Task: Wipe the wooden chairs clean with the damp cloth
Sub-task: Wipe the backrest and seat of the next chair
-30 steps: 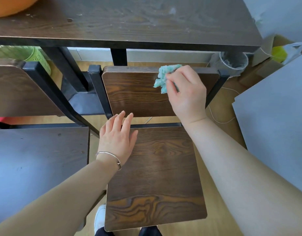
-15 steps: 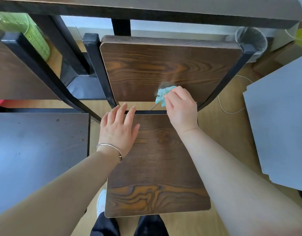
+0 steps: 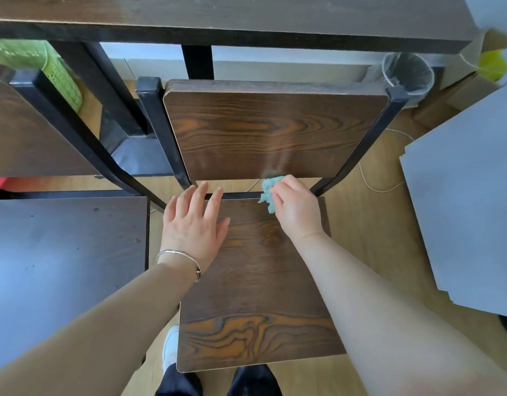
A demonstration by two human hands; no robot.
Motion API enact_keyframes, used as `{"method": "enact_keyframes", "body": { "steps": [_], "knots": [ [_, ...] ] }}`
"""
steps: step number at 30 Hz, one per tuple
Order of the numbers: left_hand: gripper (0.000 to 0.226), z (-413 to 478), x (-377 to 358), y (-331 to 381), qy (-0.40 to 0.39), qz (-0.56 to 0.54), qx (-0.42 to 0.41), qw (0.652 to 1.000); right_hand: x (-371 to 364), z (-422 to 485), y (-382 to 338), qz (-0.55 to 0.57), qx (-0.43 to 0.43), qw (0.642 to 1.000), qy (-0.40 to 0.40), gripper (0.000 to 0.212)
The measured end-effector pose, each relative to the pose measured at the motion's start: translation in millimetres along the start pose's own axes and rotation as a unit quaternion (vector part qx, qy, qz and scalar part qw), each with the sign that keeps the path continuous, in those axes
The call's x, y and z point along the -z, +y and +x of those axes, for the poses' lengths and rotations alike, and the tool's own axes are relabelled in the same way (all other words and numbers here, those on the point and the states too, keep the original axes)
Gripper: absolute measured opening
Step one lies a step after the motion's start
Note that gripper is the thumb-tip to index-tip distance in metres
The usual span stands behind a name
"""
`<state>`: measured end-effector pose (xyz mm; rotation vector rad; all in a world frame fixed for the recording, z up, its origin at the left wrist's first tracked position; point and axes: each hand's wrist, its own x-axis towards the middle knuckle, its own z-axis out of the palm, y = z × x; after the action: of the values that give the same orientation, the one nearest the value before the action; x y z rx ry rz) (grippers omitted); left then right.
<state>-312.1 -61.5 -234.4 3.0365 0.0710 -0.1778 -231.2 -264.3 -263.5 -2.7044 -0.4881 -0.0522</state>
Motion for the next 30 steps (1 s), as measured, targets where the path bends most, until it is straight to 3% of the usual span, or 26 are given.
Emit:
{"method": "enact_keyframes", "body": {
  "steps": [2, 7, 10, 19, 25, 30],
  "knots": [
    [0.057, -1, 5, 3, 0.003, -0.001, -0.003, 1.0, 17, -6, -5, 0.03, -0.017, 0.999, 0.041, 0.014],
    [0.056, 3, 23, 19, 0.021, -0.001, -0.013, 1.0, 107, 18, -22, 0.081, 0.004, 0.967, 0.243, 0.018],
    [0.056, 11, 34, 31, 0.034, -0.008, -0.024, 0.999, 144, 49, -18, 0.071, 0.032, 0.956, 0.284, 0.015],
    [0.058, 31, 34, 42, 0.03, -0.005, -0.031, 0.999, 128, 62, 9, 0.002, 0.105, 0.959, 0.263, 0.021],
    [0.059, 30, 19, 37, 0.026, 0.007, -0.05, 0.998, 86, 41, 29, -0.019, 0.105, 0.973, 0.206, 0.026],
    [0.059, 28, 8, 35, 0.022, 0.012, -0.06, 0.998, 55, 24, 43, -0.031, 0.09, 0.985, 0.143, 0.017]
  ]
}}
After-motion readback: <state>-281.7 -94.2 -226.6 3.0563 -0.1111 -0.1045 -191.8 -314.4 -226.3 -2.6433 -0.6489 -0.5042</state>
